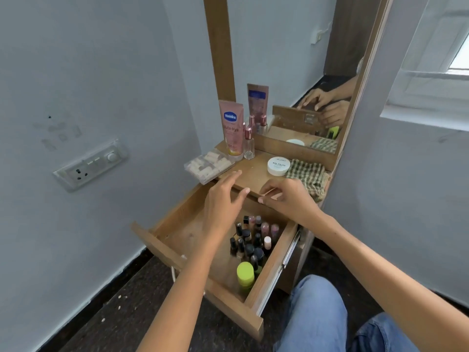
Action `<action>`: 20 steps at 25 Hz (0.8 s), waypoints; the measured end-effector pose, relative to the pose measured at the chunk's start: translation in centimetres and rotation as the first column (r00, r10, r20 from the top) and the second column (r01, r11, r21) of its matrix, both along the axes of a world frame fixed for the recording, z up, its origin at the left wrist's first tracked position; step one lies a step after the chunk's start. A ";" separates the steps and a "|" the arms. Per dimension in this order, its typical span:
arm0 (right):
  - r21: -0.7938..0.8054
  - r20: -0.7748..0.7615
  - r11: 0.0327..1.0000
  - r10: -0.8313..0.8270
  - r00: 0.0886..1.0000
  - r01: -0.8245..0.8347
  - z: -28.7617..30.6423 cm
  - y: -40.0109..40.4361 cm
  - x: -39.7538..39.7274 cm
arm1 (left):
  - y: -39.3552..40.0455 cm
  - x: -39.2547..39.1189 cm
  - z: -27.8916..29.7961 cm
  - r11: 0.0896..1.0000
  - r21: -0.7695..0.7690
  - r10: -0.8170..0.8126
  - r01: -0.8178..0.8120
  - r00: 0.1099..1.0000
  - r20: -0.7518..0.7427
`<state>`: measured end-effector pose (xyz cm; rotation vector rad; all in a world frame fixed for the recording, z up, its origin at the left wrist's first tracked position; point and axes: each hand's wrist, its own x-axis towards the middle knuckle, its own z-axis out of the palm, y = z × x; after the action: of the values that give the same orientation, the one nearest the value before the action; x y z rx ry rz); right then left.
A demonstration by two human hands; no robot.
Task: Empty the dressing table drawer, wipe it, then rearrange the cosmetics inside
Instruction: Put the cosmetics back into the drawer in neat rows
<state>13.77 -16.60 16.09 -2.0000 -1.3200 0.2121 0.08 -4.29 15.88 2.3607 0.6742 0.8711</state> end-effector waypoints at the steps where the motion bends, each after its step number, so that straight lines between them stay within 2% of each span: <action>1: 0.028 0.013 0.998 -0.056 0.998 0.055 0.3 0.9 1.2 | 0.4 1.1 0.4 1.000 0.014 0.002 -0.002 1.000 -0.013; 7: 0.054 0.123 0.959 -0.283 0.951 0.278 1.5 7.7 6.6 | 2.7 6.0 1.4 0.982 0.176 0.085 -0.065 0.990 -0.112; 15: -0.019 0.191 0.977 -0.204 0.960 0.211 1.3 13.2 7.8 | 3.5 7.2 0.0 0.974 0.188 0.149 -0.126 0.982 -0.113; 20: 0.100 0.139 0.969 -0.238 0.961 0.226 1.3 13.6 7.5 | 3.7 7.1 -0.8 0.975 0.176 0.152 -0.133 0.983 -0.098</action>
<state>21.25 -3.02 17.43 -2.1113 -1.1506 -0.1043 7.18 -0.57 15.05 2.5525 0.8550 0.8943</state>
